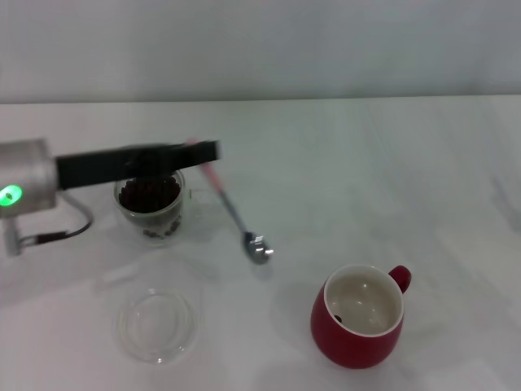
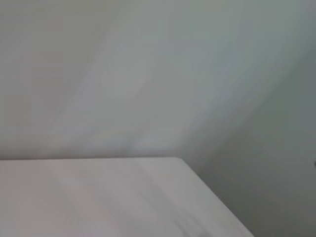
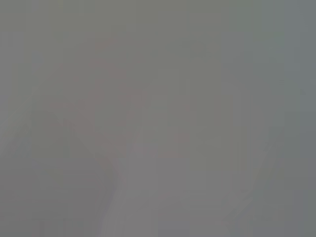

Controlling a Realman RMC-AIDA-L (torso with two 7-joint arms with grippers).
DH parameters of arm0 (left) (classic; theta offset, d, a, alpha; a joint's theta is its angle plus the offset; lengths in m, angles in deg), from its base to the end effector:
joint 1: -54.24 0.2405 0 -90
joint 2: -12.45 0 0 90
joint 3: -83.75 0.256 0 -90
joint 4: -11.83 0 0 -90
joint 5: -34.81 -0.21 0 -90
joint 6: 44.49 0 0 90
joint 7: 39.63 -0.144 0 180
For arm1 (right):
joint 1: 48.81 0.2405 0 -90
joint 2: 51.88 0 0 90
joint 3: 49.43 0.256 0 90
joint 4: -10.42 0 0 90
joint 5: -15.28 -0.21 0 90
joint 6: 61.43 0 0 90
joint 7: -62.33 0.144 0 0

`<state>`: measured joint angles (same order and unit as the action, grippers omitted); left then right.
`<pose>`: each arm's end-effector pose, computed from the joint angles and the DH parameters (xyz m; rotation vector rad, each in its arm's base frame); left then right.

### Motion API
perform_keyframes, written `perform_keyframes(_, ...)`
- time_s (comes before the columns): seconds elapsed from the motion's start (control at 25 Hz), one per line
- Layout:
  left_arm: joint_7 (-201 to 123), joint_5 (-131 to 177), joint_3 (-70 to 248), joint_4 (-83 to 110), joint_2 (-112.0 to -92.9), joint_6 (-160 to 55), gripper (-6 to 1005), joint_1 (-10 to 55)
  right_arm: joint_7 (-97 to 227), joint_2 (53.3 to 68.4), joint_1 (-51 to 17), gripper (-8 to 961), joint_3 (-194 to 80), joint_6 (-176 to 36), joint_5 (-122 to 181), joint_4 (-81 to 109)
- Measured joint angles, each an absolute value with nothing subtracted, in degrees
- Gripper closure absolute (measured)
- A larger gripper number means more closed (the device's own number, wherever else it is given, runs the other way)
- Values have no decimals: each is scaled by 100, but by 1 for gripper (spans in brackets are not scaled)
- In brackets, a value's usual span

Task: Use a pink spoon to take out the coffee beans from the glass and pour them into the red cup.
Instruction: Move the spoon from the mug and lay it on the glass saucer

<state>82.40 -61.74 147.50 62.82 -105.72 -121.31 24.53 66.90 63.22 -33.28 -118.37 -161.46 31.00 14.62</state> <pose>-0.1938 0.3660 0.0011 -2.5827 -1.2525 -0.8410 0.3418 0.2543 0.0742 -1.4324 0.0074 0.7700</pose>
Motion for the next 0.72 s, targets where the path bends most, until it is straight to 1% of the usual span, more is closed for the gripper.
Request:
perform_keyframes(0.36,8071,-6146,14322,6280,-10511,-12330,866,3350,6719,6316,-3325,167,-11529,-16199,3100,1481)
perform_keyframes(0.72,7973,-6143,14175,6287,-10371,-12469,867,3875,6872,6310,-3345,167,-11255,-16175,3101,1456)
